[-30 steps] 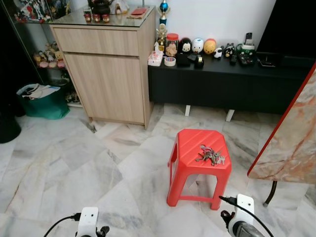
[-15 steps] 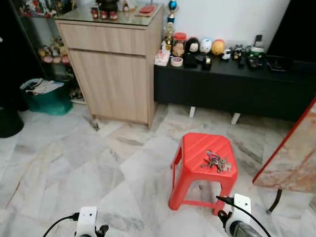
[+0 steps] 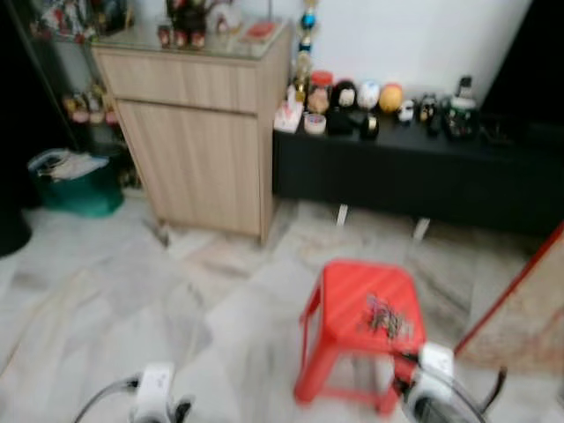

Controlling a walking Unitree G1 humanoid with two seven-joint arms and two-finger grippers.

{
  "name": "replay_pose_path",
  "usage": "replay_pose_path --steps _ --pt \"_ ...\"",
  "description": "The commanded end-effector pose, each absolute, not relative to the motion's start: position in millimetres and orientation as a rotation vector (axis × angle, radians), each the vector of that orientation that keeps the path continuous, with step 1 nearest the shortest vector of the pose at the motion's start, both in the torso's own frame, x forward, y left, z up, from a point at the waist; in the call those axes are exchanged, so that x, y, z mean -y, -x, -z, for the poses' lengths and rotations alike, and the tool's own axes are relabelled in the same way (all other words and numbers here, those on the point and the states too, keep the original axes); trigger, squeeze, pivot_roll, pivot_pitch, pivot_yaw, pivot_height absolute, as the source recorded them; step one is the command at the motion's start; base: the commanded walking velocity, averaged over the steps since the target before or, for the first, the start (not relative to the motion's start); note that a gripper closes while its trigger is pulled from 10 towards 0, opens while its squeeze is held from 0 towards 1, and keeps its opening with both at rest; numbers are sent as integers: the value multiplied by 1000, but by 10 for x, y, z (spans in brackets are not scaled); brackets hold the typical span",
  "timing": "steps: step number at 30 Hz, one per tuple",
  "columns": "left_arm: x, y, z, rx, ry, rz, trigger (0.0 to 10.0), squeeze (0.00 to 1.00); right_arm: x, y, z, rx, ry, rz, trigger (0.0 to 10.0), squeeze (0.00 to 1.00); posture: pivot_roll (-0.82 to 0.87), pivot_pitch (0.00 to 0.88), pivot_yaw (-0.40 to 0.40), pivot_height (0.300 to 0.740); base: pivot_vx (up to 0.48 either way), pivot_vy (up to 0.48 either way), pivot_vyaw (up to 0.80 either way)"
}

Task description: Hang keys on a hook

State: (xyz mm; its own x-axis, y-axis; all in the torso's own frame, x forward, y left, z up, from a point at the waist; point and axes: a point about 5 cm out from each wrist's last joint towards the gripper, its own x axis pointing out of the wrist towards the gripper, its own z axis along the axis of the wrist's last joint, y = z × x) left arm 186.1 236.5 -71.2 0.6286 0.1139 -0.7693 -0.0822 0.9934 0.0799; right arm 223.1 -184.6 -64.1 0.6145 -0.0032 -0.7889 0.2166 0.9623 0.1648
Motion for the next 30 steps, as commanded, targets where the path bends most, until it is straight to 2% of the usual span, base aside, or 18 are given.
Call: replay_pose_path --steps 1,14,26,30 --pt "-2280 -1929 698 -867 -21 -96 10000 0 1993 -2168 658 -913 -238 168 10000 0 48 0 -52 740 322 0 0" --pt "-2277 -1932 698 -867 -26 -101 10000 0 1998 -2173 654 -908 -239 167 10000 0 46 0 -53 740 316 0 0" --pt "-2275 -1961 680 -843 -16 -123 10000 0 1992 -2201 637 -896 -237 154 10000 0 49 0 -55 740 0 0 0" --pt "-2271 -2014 619 -737 -18 -142 10000 0 2014 -2239 603 -837 -220 166 10000 0 48 0 -58 740 0 0 0"
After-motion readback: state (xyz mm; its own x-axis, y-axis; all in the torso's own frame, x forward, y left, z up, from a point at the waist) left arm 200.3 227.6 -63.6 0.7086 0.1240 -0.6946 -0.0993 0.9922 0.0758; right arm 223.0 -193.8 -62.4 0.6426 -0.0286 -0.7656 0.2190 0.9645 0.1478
